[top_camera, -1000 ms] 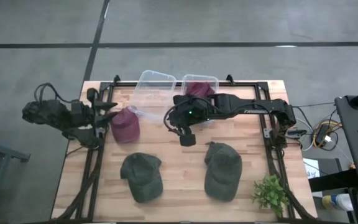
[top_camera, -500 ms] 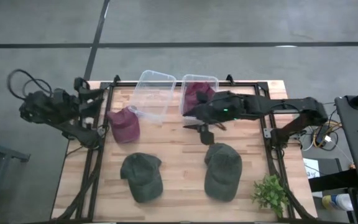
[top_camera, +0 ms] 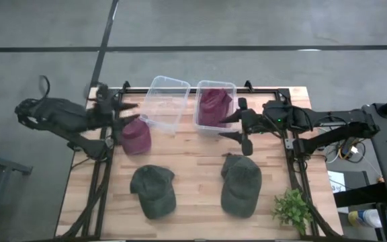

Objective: Pick & Place hat
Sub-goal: Put the red cap into the right transparent bin

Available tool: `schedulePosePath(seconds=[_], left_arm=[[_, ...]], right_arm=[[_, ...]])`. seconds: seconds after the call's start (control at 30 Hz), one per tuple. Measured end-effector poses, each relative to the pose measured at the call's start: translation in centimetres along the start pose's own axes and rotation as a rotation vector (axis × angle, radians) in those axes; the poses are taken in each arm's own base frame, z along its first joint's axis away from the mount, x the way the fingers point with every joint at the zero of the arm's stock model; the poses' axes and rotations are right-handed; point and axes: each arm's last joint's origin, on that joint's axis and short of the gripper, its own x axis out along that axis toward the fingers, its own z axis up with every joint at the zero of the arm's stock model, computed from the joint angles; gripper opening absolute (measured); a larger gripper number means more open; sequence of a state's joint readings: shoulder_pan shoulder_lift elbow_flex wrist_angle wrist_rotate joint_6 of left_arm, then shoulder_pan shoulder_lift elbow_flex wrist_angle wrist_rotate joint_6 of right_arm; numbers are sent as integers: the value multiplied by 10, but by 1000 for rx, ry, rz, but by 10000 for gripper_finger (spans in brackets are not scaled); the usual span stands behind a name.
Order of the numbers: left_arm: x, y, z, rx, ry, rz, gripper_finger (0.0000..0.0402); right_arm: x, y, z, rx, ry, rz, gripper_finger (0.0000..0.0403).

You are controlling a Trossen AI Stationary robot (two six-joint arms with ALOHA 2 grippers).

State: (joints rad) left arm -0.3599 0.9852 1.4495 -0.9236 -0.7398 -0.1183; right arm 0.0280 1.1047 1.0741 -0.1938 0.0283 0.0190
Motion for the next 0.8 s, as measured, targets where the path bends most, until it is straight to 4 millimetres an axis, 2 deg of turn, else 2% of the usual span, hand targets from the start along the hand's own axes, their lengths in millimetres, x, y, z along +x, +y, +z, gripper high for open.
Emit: schedulePosePath(seconds=[0.17,0.4,0.53,0.8], left_arm=[[13,-12,-10,-47,271,41,140],[26,-25,-48,-140,641,71,140],[30,-25,-79,-227,715,167,140],[15,-5,-142,-348,767,244,140]], right_arm=[[-6,0,-9,50,-7,1,203],[-10,0,-10,52,-45,6,203],[-10,0,-9,50,-41,7,203],[-10,1,-9,49,-36,12,203]])
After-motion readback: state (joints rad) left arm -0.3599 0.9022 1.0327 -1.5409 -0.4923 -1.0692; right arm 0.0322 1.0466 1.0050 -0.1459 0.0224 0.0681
